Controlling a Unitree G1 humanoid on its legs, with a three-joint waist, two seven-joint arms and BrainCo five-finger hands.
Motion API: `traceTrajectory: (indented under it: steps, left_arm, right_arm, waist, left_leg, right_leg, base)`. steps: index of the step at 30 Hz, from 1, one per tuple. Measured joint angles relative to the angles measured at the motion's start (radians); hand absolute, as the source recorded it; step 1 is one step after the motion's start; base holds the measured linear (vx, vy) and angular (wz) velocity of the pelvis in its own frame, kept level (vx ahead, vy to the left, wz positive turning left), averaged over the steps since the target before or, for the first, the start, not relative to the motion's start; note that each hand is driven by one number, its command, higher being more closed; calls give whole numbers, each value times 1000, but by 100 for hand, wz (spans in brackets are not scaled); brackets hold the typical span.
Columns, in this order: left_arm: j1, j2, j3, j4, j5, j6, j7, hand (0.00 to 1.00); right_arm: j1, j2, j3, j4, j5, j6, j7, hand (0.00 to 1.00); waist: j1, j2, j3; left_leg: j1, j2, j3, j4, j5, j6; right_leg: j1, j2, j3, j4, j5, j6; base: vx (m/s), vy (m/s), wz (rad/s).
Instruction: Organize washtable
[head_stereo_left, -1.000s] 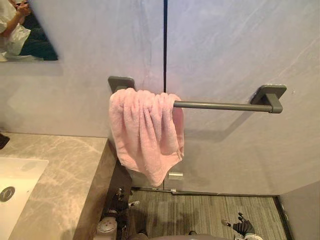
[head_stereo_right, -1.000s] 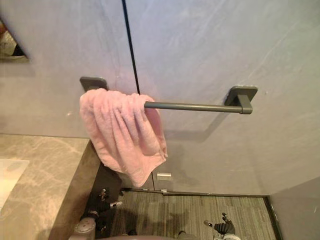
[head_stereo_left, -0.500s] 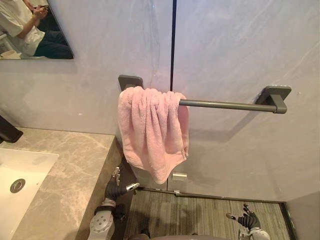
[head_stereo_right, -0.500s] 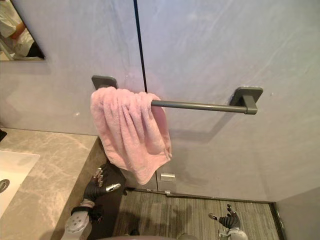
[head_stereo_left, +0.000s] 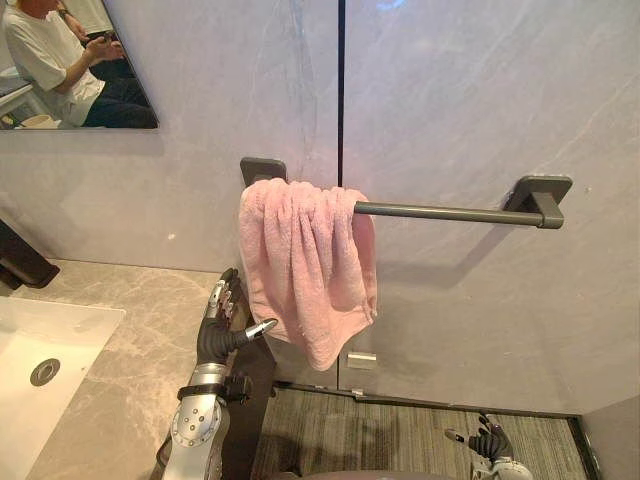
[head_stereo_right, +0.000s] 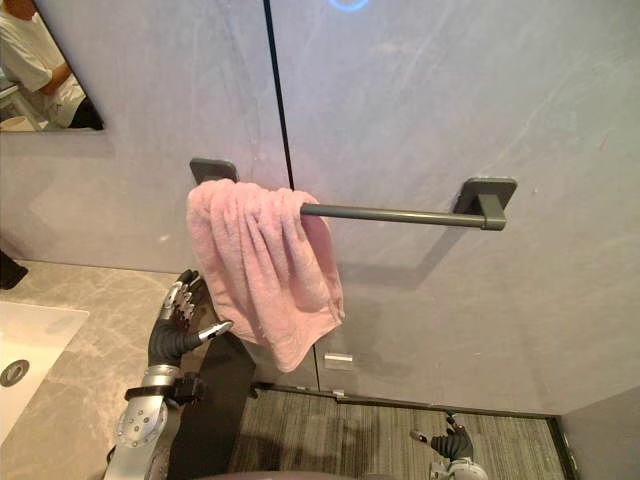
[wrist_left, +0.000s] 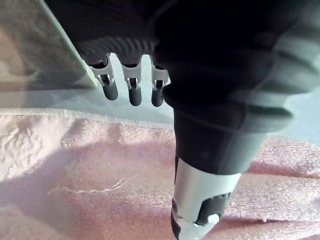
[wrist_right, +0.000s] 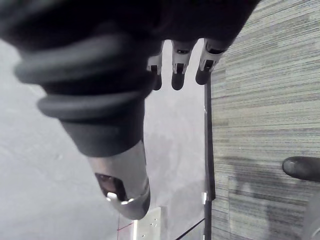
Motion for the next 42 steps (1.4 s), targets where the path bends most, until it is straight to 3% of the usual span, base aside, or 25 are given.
traceTrajectory:
  steps: [9, 13, 19, 29, 30, 38, 42]
  left_arm:
    - [-82, 77, 8, 43, -4, 0, 29, 0]
    - [-103, 94, 42, 101, -4, 1, 36, 0]
    - [-123, 134, 55, 126, -5, 2, 37, 0]
    - [-157, 136, 24, 184, 5, 4, 37, 0]
    - [-157, 136, 23, 184, 5, 4, 36, 100]
    - [-171, 153, -83, 193, 17, 8, 11, 100]
    - [-200, 152, -85, 211, 24, 8, 11, 100]
  right_arm:
    - [-12, -19, 32, 15, -6, 0, 9, 0]
    - [-47, -41, 38, 22, -7, 1, 19, 0]
    - [-50, -58, 38, 22, -17, 1, 22, 0]
    - [-65, -68, 71, 22, -19, 1, 24, 0]
    - [-66, -68, 71, 22, -20, 2, 24, 0]
    - [-86, -68, 76, 21, -27, 2, 23, 0]
    - [-85, -69, 78, 14, -27, 2, 22, 0]
  waist:
    - [-6, -9, -7]
    - [-32, -7, -8]
    - [-33, -7, -9]
    - [-41, -4, -9]
    - [-41, -4, -9]
    - [-58, -1, -11]
    - [-74, 2, -13]
  left_leg:
    - [1, 6, 0, -12, 4, -6]
    - [0, 7, 4, -26, 6, -8]
    - [-1, 7, 2, -31, 6, -8]
    - [0, 6, -1, -41, 11, -10]
    - [0, 6, -1, -43, 13, -10]
    - [12, 7, 25, -55, 14, -10]
    - [18, 7, 32, -66, 15, -10]
  right_leg:
    - [0, 11, 2, -18, 4, -4]
    - [0, 16, 4, -37, 13, -6]
    - [5, 18, 5, -57, 20, -12]
    - [16, 20, 5, -87, 43, -8]
    - [16, 20, 6, -90, 46, -8]
    - [16, 25, 33, -108, 59, -8]
    - [15, 25, 37, -115, 60, -8]
  base:
    - [0, 0, 0]
    - [17, -4, -2]
    - [17, -3, -2]
    - [-38, -4, 1]
    - [-30, -4, -2]
    - [-9, -1, -10]
    - [12, -1, -5]
